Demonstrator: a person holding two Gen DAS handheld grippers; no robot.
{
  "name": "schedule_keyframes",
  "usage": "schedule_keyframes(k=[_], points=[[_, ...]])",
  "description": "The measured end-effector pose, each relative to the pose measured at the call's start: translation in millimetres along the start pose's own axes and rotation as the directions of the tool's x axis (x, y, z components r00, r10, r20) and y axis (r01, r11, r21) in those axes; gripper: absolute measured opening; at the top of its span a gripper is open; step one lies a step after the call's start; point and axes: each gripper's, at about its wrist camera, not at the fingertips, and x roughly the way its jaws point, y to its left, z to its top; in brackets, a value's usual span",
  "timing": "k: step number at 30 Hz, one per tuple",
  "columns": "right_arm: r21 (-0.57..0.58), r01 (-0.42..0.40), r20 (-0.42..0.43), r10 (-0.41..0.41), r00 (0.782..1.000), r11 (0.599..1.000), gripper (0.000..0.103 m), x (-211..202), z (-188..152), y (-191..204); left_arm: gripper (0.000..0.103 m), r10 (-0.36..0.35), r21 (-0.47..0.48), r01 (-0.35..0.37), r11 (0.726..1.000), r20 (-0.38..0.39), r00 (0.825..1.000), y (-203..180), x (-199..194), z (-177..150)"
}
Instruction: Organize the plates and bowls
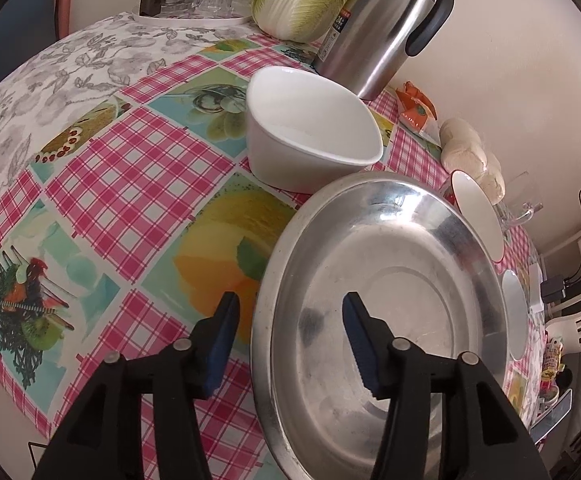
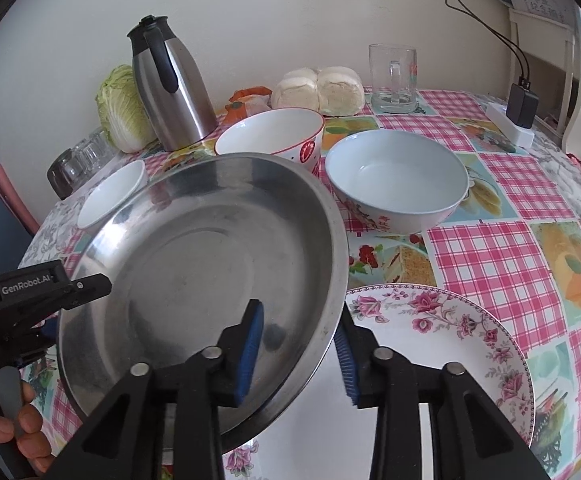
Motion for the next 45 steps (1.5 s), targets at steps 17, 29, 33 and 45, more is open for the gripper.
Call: schedule_keyframes(k=[17,29,33,45], points=[[0.053,0.001,0.096,-0.006,0.995,0.999,0.098,-36.1,19.8,-9.3,0.102,0.126,0.076,-0.129,0.989,0.049,0.991,-6.3,-24.8,5.0],[0.066,0.023,0.103,-0.029,0.994,0.998,0.103,-37.9,20.8,-14.9,0.103,0.158,0.187,-0.179,0.966,0.121,0.980,-23.1,-36.4,1.6],[0.064,0.027,0.111,-0.034,0.993,0.998,0.103,-41.6,21.0,-17.4,0.103,0.138,0.212,-0.168,0.963,0.149,0.979,-32.8,-44.7,-0.7],[0.121,0.054,0.181,-0.075,0.981,0.991,0.103,-70.1,10.8,-48.2,0.103,-0.005,0.245,-0.062,0.967,0.265,0.964,-59.6,-83.7,-23.2]])
